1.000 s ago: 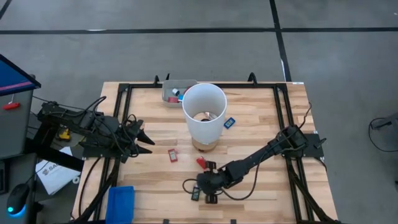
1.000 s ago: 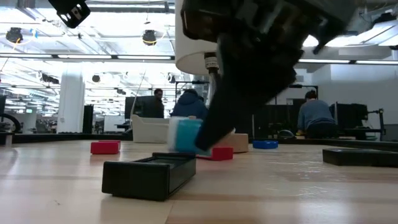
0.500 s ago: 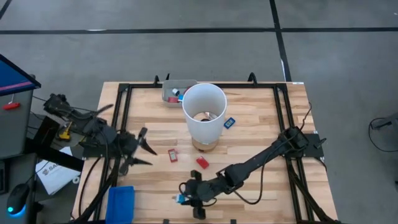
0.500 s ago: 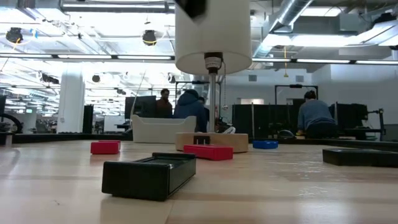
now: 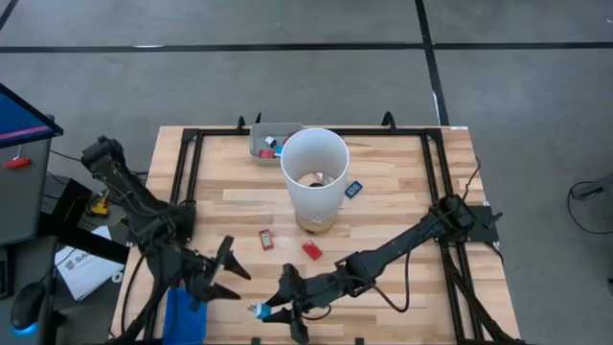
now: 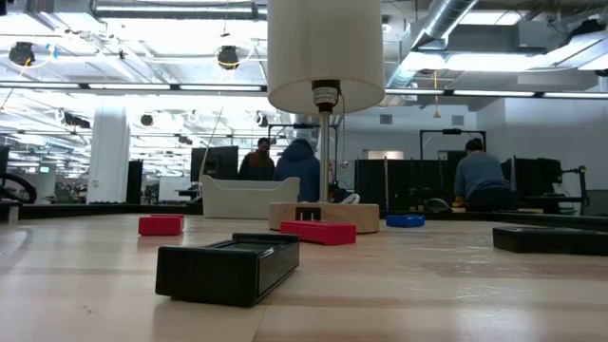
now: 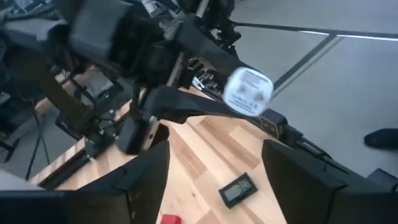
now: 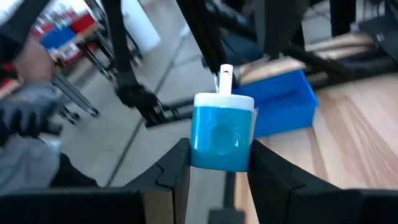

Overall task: Pick & Place Office items
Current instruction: Put the blue charger adapter into the gray bin

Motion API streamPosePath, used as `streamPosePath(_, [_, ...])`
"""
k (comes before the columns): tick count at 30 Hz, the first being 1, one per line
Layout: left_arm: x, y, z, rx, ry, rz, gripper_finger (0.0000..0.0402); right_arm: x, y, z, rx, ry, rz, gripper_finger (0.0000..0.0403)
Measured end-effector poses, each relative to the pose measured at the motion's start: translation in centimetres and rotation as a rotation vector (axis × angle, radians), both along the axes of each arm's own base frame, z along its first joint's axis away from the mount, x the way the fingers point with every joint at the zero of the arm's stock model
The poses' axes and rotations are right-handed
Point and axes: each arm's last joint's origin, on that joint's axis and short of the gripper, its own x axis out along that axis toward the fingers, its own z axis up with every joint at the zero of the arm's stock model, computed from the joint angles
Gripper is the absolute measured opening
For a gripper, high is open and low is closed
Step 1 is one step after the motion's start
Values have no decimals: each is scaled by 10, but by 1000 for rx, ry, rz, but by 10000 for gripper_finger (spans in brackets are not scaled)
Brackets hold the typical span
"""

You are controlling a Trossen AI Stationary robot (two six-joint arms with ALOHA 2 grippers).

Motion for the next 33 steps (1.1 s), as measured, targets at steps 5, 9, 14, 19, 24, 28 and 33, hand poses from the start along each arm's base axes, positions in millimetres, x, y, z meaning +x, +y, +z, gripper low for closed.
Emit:
streamPosePath(5, [3, -4, 2, 27, -31, -13, 269, 7, -11, 6, 21, -56, -27, 117])
streamPosePath(9, [3, -4, 6, 40, -69, -23, 269, 12, -19, 5, 12, -54, -46, 117])
streamPosePath(14, [3, -4, 6, 42, -71, -24, 262, 18, -30, 6, 2, -73, -68, 117])
streamPosePath(19, [3, -4, 6, 42, -72, -24, 254, 22, -38, 8, 11, -97, -87, 117])
streamPosePath(24, [3, -4, 6, 42, -72, -23, 239, 23, -39, 10, 21, -116, -87, 117])
streamPosePath(28, [5, -2, 6, 43, -70, -12, 218, 23, -40, 11, 24, -123, -89, 117])
streamPosePath(33, [5, -2, 6, 41, -74, -8, 184, 23, -40, 14, 36, -146, -88, 117])
